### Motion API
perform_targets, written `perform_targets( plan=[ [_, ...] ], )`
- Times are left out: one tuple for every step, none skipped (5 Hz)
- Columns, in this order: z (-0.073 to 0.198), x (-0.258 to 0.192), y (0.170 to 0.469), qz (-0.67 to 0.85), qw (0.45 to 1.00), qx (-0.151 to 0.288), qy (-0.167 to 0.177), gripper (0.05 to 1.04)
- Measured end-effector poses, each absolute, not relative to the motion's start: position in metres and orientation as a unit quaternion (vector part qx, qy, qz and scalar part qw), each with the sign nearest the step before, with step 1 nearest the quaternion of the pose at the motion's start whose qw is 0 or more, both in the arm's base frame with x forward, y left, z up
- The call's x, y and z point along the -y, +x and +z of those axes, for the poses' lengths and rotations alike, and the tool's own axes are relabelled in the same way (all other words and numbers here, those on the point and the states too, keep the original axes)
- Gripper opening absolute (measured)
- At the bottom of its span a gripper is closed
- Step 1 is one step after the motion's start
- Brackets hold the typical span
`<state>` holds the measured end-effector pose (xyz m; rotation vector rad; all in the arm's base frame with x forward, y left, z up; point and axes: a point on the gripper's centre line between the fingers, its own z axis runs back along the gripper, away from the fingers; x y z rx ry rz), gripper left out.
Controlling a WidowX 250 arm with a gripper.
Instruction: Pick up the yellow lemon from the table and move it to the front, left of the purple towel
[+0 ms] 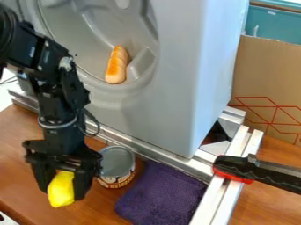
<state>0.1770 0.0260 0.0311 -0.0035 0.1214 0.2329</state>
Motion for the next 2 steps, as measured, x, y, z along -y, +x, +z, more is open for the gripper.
perform_targets(
  plan=[
    [0.003,-0.025,0.178,0.014,0.998,-0.055,-0.020,0.818],
    [-0.013,-0.032,0.177,-0.022,0.999,-0.028,-0.011,0.817]
  ],
)
